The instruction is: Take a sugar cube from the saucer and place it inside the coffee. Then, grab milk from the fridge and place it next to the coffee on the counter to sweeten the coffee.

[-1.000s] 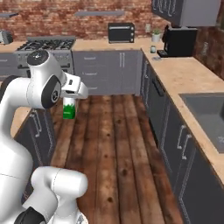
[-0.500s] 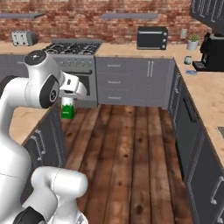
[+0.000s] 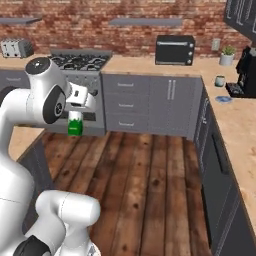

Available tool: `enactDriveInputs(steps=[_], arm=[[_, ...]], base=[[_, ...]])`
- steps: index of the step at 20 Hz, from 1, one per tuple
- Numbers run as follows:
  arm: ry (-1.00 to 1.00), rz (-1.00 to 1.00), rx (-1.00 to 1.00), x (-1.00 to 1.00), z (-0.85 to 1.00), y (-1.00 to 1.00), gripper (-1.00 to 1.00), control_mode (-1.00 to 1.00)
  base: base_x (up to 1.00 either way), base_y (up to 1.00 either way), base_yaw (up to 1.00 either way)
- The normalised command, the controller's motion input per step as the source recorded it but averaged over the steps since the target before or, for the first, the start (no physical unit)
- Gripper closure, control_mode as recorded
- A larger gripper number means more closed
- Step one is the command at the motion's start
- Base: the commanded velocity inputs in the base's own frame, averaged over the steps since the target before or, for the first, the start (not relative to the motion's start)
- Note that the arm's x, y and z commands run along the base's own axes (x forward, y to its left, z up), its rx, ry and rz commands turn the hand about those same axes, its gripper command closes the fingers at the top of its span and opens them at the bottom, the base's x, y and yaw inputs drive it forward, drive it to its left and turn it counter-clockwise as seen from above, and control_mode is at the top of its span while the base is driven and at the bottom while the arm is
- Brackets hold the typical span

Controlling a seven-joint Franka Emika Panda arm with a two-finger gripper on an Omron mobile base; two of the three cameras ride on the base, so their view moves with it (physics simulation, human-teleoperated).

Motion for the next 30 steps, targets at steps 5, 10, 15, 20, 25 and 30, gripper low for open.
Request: enactDriveInputs(steps=[5,10,15,20,25,30], arm=[[0.00,0.00,0.00,0.00,0.00,0.00,1.00,1.00],[0.00,0.00,0.00,0.00,0.00,0.00,1.00,1.00],[0.00,0.00,0.00,0.00,0.00,0.00,1.00,1.00],[0.00,0.00,0.00,0.00,0.00,0.00,1.00,1.00],[0.00,0.00,0.00,0.00,0.00,0.00,1.00,1.00],[0.00,0.00,0.00,0.00,0.00,0.00,1.00,1.00]], base=[[1.00,-0.43,0.00],[1.00,-0.36,-0.05],[1.00,-0.18,-0.25],[1.00,-0.03,-0.41],[1.00,0.00,-0.44],[0.99,0.00,-0.44]])
